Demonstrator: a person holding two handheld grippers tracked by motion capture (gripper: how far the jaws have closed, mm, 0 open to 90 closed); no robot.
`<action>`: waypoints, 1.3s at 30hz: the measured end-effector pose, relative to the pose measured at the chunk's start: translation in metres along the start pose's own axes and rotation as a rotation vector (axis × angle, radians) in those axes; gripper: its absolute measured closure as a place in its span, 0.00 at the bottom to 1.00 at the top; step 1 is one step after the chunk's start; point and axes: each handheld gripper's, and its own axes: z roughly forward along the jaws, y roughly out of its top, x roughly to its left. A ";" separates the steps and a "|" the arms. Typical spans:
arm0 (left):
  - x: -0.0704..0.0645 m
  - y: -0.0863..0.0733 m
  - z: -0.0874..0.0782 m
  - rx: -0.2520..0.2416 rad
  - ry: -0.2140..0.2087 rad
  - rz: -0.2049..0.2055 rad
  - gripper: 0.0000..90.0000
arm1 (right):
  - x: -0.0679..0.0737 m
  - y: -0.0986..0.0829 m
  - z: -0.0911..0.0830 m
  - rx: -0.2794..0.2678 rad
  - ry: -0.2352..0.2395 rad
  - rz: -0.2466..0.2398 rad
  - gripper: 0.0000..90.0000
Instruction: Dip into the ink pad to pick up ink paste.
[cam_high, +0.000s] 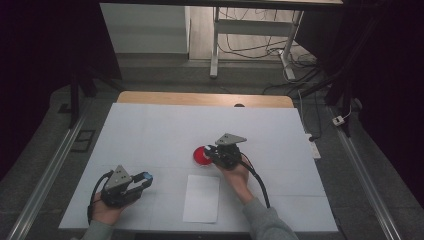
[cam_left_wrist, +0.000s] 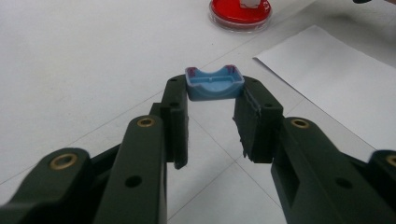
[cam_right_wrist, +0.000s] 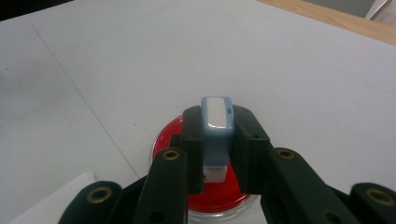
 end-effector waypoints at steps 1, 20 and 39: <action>0.000 0.000 0.000 0.000 0.000 0.000 0.73 | 0.000 0.000 0.000 -0.001 0.000 0.000 0.84; -0.001 0.000 0.000 0.002 -0.001 0.005 0.73 | 0.001 -0.002 0.002 0.013 -0.001 -0.006 0.84; 0.000 0.000 0.000 0.001 0.000 0.003 0.73 | 0.002 0.000 0.000 0.004 -0.008 -0.012 0.84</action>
